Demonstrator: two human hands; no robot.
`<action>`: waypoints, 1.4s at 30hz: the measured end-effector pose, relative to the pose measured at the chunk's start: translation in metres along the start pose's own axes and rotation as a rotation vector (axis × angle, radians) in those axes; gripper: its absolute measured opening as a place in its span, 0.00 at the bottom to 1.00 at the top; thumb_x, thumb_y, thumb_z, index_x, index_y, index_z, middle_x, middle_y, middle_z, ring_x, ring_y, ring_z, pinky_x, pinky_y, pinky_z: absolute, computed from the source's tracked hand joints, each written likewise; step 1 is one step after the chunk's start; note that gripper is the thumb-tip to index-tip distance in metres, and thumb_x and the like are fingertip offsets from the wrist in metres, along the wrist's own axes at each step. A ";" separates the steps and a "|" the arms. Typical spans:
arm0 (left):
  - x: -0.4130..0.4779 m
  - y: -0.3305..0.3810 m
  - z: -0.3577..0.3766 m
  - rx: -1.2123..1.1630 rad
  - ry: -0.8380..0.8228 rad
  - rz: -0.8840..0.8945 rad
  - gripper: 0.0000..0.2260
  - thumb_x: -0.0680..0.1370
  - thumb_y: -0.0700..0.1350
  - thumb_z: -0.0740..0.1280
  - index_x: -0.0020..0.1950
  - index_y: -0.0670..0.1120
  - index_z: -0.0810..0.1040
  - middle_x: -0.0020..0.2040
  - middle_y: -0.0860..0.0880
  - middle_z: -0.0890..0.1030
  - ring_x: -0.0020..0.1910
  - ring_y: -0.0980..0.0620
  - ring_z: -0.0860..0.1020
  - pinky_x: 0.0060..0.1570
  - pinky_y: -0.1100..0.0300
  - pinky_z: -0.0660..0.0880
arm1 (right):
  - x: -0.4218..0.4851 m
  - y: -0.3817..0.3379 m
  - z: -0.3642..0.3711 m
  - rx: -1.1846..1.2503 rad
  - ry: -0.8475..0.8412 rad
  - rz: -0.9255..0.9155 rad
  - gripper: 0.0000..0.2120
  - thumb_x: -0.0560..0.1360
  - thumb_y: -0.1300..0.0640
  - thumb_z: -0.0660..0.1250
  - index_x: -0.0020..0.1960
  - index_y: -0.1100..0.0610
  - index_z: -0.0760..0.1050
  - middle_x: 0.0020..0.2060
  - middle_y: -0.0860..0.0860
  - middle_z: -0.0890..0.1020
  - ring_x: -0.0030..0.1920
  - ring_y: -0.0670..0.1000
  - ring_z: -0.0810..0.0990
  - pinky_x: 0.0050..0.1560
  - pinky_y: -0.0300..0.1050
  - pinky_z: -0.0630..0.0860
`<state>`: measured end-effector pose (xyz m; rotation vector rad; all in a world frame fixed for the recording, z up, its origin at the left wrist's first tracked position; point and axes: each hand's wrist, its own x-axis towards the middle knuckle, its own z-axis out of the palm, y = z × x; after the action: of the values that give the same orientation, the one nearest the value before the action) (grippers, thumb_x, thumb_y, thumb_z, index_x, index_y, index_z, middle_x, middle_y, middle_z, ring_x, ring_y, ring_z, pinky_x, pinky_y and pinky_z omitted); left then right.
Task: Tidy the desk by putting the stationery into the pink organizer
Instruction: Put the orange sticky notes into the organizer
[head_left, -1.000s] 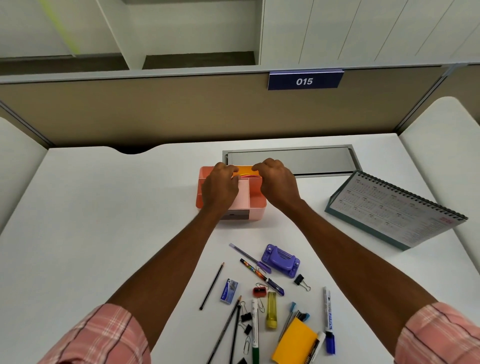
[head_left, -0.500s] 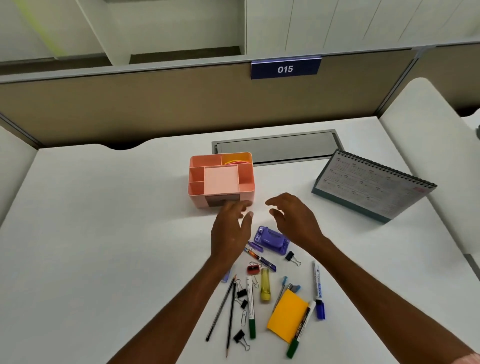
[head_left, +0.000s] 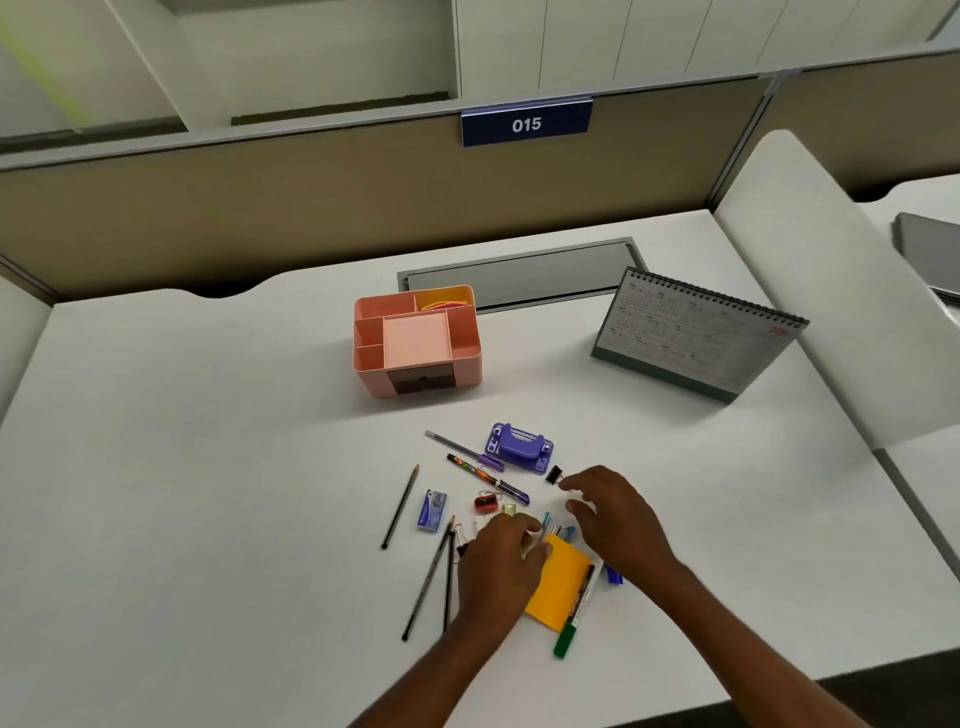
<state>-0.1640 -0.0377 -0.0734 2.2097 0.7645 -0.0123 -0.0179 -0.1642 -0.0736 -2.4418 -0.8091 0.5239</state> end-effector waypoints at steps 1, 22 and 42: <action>-0.001 0.002 0.002 0.014 -0.008 -0.003 0.13 0.79 0.58 0.70 0.62 0.57 0.80 0.54 0.58 0.81 0.52 0.60 0.78 0.48 0.64 0.75 | -0.005 0.001 0.000 0.012 0.008 0.004 0.12 0.80 0.56 0.69 0.62 0.47 0.80 0.60 0.45 0.80 0.59 0.46 0.78 0.56 0.39 0.76; 0.011 0.019 -0.029 -0.227 0.124 0.025 0.04 0.78 0.49 0.74 0.52 0.55 0.84 0.47 0.61 0.83 0.48 0.62 0.81 0.44 0.67 0.76 | -0.016 -0.003 -0.015 0.142 -0.054 -0.040 0.10 0.79 0.49 0.71 0.60 0.43 0.81 0.51 0.39 0.83 0.49 0.38 0.79 0.52 0.35 0.75; 0.075 0.034 -0.138 -0.243 0.524 0.292 0.09 0.77 0.45 0.76 0.56 0.47 0.87 0.49 0.54 0.87 0.47 0.59 0.84 0.51 0.67 0.80 | 0.085 -0.109 -0.078 0.089 0.196 -0.405 0.06 0.80 0.60 0.70 0.56 0.54 0.83 0.49 0.48 0.85 0.46 0.46 0.81 0.49 0.46 0.81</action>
<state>-0.1159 0.0782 0.0273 2.0829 0.6625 0.7888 0.0369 -0.0618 0.0344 -2.1269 -1.1294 0.1618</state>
